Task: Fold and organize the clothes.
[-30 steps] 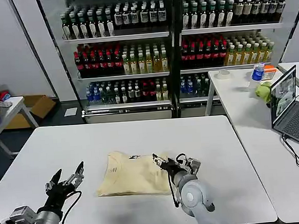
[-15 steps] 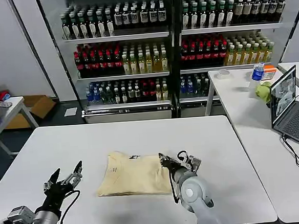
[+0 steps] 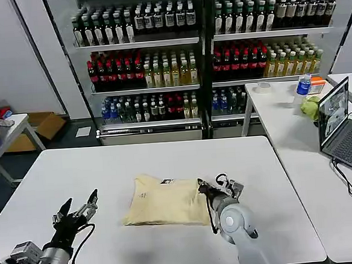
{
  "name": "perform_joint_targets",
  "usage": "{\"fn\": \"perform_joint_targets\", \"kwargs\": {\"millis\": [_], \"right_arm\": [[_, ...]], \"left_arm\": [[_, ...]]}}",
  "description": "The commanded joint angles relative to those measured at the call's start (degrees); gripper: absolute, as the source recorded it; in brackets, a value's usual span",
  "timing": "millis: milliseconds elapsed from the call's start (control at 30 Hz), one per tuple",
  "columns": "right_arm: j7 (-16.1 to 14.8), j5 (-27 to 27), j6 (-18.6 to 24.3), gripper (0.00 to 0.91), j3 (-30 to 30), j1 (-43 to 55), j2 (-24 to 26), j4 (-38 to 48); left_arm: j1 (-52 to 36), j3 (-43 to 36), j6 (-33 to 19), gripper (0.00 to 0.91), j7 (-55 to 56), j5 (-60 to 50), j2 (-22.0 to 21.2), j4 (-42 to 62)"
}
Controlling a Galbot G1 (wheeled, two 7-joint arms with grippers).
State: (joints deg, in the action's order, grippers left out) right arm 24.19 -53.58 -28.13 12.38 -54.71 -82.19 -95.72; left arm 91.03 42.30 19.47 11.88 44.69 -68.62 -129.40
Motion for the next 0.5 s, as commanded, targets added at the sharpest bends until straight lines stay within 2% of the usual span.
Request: {"fn": "perform_joint_targets", "kwargs": {"millis": [33, 133, 167, 200, 267, 300, 333, 467, 500], "right_arm": [[-1.2, 1.6, -0.4, 0.0, 0.5, 2.2, 1.0, 2.0], [-2.5, 3.6, -0.6, 0.0, 0.5, 3.1, 1.2, 2.6], [-2.7, 4.1, -0.7, 0.121, 0.4, 3.1, 1.3, 2.6], [-4.8, 7.0, -0.5, 0.907, 0.2, 3.1, 1.8, 2.5], [-6.3, 9.7, 0.3, 0.907, -0.3, 2.9, 2.4, 2.3], [-7.9, 13.8, 1.4, 0.907, -0.7, 2.7, 2.8, 2.2], [-8.7, 15.3, 2.6, 0.907, -0.9, 2.5, 3.1, 2.0], [-10.6, 28.6, 9.6, 0.907, -1.8, -0.8, 5.7, -0.9], [-10.6, 33.8, 11.7, 0.907, -1.9, -2.7, 6.7, -2.2]], "left_arm": [[-0.2, -0.3, 0.1, 0.907, 0.0, 0.0, 0.1, 0.1], [-0.3, -0.5, 0.1, 0.907, 0.0, 0.0, 0.2, 0.2], [-0.3, -0.6, 0.1, 0.907, 0.0, 0.0, 0.2, 0.3], [-0.3, -0.7, 0.1, 0.907, 0.0, 0.0, 0.2, 0.3], [-0.4, -0.9, 0.1, 0.907, 0.0, 0.0, 0.3, 0.3], [-0.4, -1.0, 0.1, 0.907, 0.0, 0.0, 0.3, 0.3], [-0.4, -1.1, 0.0, 0.907, 0.0, 0.0, 0.3, 0.3], [-0.6, -1.5, 0.0, 0.907, 0.0, -0.2, 0.6, 0.2], [-0.7, -1.6, 0.1, 0.907, 0.0, -0.6, 0.8, 0.3]]}}
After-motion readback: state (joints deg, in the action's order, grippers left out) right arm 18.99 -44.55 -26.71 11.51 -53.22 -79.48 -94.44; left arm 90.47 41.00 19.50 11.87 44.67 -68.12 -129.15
